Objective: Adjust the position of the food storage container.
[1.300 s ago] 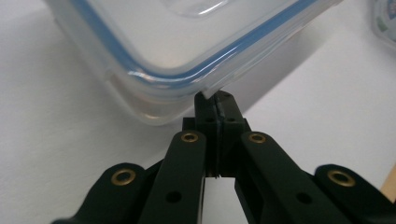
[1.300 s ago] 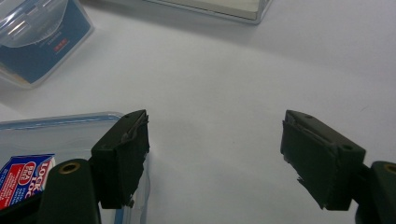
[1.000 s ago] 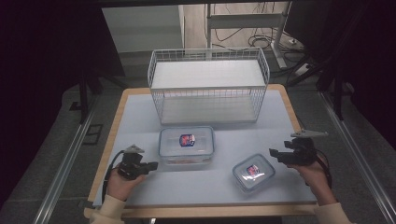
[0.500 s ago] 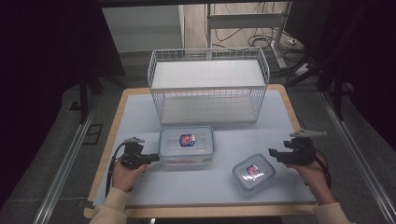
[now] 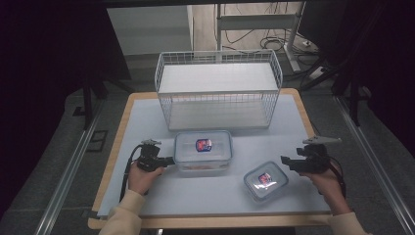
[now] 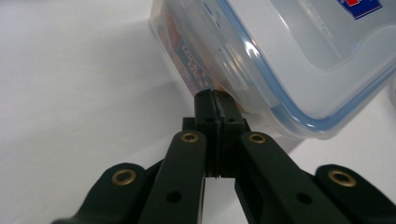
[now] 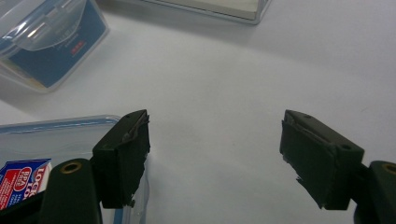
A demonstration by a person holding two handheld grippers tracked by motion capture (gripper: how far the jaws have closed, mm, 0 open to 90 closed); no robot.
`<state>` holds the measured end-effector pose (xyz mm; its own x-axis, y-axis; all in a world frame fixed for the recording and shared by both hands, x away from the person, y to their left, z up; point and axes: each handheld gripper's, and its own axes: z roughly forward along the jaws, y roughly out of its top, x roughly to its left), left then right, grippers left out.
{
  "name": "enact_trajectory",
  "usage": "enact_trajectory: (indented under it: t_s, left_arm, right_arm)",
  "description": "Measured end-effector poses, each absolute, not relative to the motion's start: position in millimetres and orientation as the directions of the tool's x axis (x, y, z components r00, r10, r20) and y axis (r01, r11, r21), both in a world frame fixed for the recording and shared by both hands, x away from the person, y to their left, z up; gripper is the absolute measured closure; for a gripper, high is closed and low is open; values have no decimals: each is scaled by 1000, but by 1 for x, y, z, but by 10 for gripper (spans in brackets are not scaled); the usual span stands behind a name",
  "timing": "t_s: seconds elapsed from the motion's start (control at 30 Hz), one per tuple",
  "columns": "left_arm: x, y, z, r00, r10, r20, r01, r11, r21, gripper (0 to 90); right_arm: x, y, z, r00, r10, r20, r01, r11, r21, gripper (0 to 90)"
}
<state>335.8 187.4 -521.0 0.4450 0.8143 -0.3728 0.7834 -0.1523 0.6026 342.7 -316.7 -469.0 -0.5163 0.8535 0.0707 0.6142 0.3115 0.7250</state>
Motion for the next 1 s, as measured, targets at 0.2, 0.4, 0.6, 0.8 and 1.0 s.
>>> enact_trajectory:
  t_s: [0.2,0.4,0.6,0.8,1.0]
  left_arm:
    - [346,167,-522,457,798,-394,781,-149,606,900]
    - [354,157,-525,452,792,-410,789,-141,599,900]
    - [361,146,-524,462,791,-402,784,-152,602,900]
    - [366,140,-525,465,790,-400,787,-162,596,900]
    - [358,154,-519,450,802,-394,782,-140,608,900]
  right_arm:
    - [343,-317,-470,-519,851,74,614,312,725,235]
    - [343,-316,-471,-523,849,75,616,315,722,235]
    - [344,-316,-473,-522,850,73,619,318,718,232]
    - [343,-315,-472,-524,849,73,616,318,720,226]
    - [343,-318,-470,-517,850,98,607,283,743,209]
